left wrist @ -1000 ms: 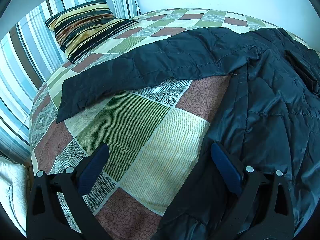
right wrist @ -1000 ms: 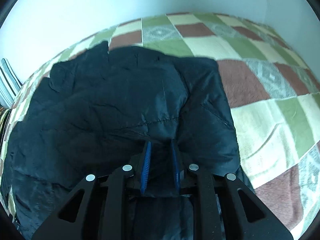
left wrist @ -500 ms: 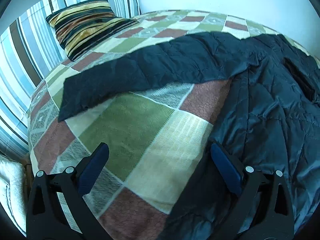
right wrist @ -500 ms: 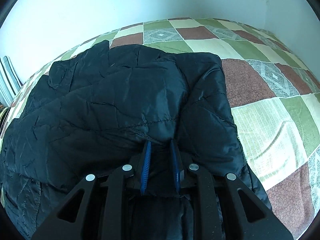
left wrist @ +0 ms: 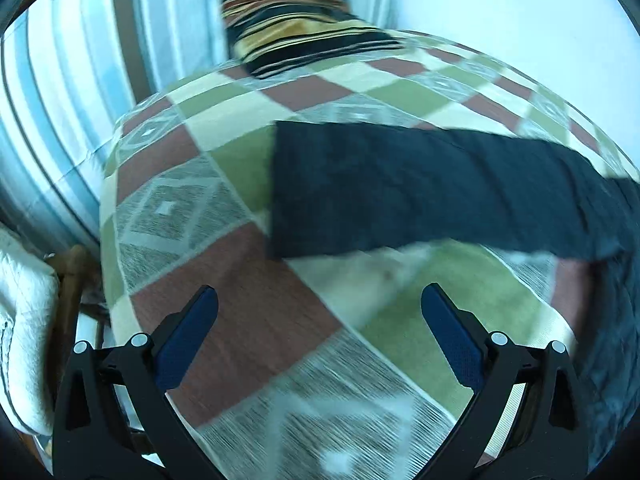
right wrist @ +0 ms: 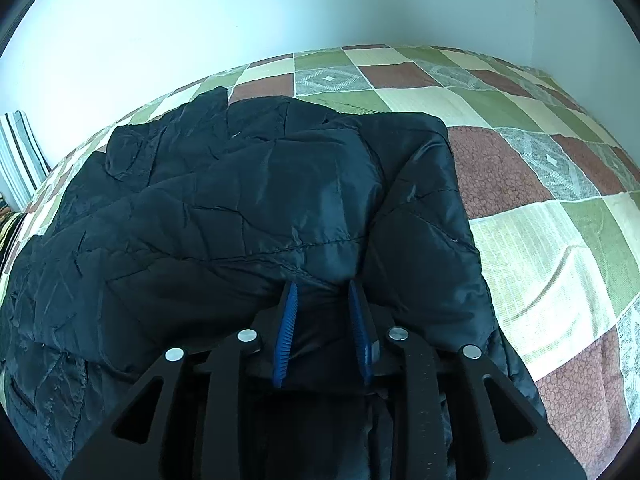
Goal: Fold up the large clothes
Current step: 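Grasp the other sleeve with the left gripper and lift it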
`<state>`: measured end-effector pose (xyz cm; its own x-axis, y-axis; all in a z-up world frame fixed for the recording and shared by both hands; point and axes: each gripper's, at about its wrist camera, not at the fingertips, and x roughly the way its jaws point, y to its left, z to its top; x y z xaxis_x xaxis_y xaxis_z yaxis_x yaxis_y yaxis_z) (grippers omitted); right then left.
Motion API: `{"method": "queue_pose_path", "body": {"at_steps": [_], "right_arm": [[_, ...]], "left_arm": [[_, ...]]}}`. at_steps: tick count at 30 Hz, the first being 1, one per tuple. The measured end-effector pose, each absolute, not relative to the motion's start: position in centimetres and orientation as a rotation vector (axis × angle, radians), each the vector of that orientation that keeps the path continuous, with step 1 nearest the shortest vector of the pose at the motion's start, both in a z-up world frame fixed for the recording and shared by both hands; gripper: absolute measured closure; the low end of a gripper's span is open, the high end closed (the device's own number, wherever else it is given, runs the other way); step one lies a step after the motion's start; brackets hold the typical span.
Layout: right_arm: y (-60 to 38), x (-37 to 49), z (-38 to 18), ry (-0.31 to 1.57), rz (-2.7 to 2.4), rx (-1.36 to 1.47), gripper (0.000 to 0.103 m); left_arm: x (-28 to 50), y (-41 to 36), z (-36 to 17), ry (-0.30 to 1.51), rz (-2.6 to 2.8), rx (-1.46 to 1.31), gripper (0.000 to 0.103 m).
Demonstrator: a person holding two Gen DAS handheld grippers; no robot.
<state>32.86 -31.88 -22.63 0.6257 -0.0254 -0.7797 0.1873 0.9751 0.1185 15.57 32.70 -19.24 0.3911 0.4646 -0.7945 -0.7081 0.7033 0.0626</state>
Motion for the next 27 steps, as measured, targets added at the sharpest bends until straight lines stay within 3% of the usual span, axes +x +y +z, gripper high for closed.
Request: {"method": "queue_pose_path", "body": {"at_steps": [3,4,8,27], "right_arm": [[-31.4,32.9,-22.3,0.884,-0.131,0.168,0.07],[-31.1,32.8,-21.9,0.872,-0.133,0.151,0.063],[-29.9,31.4,-19.5,0.774,-0.185,0.064,0.02],[-29.5,29.1,-19.4,0.766,-0.357,-0.128,0.02]], "left_arm": [[15.3,34.7,-19.0,0.878,0.791,-0.334,0.002],[15.2,35.1,-19.0,0.873,0.796,-0.343,0.002],[14.8,36.5,-18.8,0.856,0.813,-0.364,0.002],[18.0,39.3,-21.1,0.923,0.706,-0.449,0.002]]}}
